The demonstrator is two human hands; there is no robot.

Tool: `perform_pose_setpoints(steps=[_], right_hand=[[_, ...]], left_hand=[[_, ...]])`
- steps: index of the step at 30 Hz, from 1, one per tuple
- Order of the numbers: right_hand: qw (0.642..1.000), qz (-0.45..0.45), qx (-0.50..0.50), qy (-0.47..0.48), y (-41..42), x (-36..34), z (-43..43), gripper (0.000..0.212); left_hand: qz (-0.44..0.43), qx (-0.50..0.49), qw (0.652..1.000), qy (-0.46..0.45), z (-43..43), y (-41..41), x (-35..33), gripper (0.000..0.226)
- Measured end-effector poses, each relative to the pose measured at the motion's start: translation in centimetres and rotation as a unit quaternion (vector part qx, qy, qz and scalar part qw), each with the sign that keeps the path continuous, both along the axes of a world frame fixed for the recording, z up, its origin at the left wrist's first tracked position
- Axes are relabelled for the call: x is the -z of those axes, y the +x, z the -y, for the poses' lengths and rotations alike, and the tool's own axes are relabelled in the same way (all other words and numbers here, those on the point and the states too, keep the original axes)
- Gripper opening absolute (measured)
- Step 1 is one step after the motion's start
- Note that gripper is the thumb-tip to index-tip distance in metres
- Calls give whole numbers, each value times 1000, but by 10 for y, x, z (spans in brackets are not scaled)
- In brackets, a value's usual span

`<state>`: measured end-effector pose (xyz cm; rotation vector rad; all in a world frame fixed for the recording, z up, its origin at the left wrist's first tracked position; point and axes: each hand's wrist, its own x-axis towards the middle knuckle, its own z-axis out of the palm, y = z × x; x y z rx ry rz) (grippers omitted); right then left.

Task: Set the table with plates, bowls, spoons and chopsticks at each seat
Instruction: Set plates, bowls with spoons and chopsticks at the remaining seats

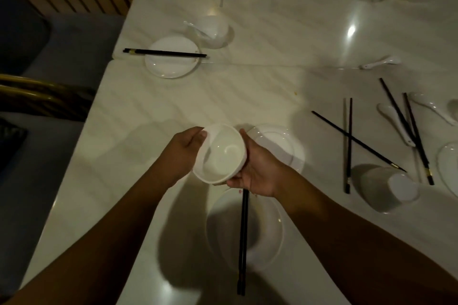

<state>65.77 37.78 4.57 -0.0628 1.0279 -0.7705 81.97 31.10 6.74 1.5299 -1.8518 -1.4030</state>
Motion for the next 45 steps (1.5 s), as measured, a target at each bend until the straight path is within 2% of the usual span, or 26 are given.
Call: perform_pose_setpoints(steps=[2, 6, 9, 13, 18, 27, 34, 37, 40, 45], right_hand=[[999, -30, -14, 1, 2, 5, 5, 67], [976, -206, -63, -41, 7, 8, 22, 56], [950, -299, -70, -62, 6, 13, 28, 44], [927, -345, -123, -77, 16, 24, 26, 21], [877, -427, -203, -90, 34, 34, 25, 30], [833, -480, -249, -121, 42, 31, 20, 31], [813, -496, -271, -140, 42, 31, 10, 31], [782, -527, -281, -178, 38, 23, 4, 30], [779, -538, -245, -210, 20, 11, -3, 29], [749, -588, -208, -225, -44, 2, -23, 35]], left_hand=[[75, 7, 996, -51, 1, 13, 12, 30], [153, -67, 983, -74, 1, 43, 41, 34], [154, -122, 980, -38, -2, 51, 56, 36], [144, -140, 979, 10, -7, 54, 68, 37], [153, -147, 977, 17, -16, 55, 75, 36], [157, -134, 978, 15, -32, 59, 73, 38], [170, -116, 978, 32, -38, 64, 72, 39], [183, -128, 975, -11, -38, 64, 68, 43], [174, -152, 970, -80, -31, 52, 54, 46], [166, -36, 971, -167, -16, -19, 28, 58]])
